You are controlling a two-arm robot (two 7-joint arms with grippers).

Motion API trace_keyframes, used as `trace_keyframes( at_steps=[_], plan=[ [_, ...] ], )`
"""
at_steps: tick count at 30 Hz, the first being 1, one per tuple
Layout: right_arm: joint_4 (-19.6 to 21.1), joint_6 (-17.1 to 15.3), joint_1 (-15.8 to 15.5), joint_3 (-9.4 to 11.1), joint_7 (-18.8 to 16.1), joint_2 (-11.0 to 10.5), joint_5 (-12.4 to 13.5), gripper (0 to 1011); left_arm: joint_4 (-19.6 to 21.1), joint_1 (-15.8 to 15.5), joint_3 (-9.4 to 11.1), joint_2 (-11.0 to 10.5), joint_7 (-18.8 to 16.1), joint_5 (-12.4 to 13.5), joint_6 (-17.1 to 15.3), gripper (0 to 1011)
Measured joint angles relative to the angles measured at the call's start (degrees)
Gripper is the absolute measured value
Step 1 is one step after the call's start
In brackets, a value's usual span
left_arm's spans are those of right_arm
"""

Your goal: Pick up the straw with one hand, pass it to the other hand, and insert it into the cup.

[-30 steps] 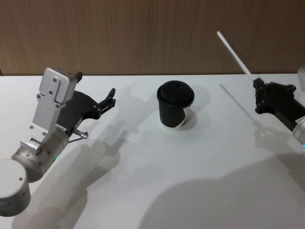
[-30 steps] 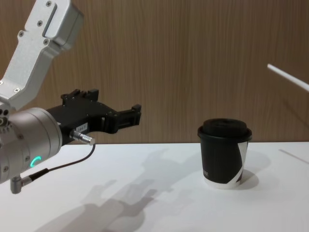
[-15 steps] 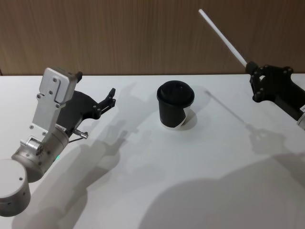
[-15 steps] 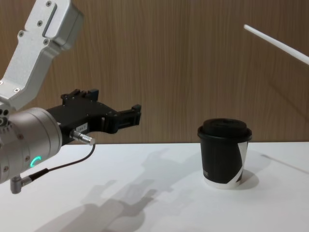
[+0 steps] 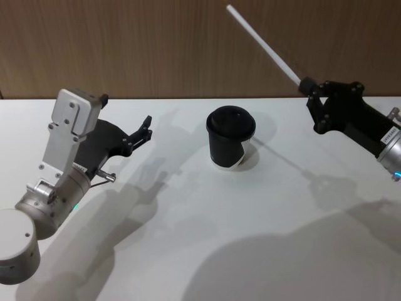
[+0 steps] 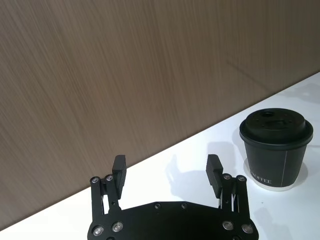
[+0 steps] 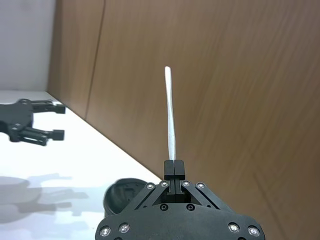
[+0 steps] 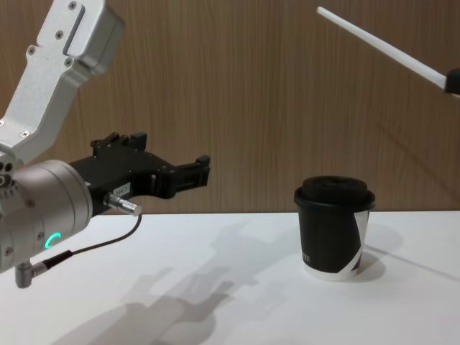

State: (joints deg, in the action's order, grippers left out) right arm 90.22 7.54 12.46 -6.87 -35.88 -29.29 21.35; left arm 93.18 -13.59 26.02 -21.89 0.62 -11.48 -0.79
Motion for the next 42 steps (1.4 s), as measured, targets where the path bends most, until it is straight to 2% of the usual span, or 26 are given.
trace_keyframes(
  at_steps=[12,26,34,42],
  plan=[
    [-2.3,1.8,2.2,-2.5,-3.5,1.0,2.4,0,0.0,0.0,0.0,0.0,0.0,0.0,0.0,1003],
    [-3.6,2.6,3.5,-3.8,-5.0,1.5,3.4,0,0.1,0.0,-0.4,0.0,1.0,-0.7,-0.1,1003],
    [-3.9,2.9,3.8,-4.1,-5.4,1.7,3.8,0,0.9,-0.4,-1.8,0.3,4.7,-5.3,-1.9,1003],
    [-4.1,3.0,3.9,-4.2,-5.6,1.7,3.9,0,2.1,-0.8,-3.9,1.0,9.4,-12.0,-5.3,1003]
  ],
)
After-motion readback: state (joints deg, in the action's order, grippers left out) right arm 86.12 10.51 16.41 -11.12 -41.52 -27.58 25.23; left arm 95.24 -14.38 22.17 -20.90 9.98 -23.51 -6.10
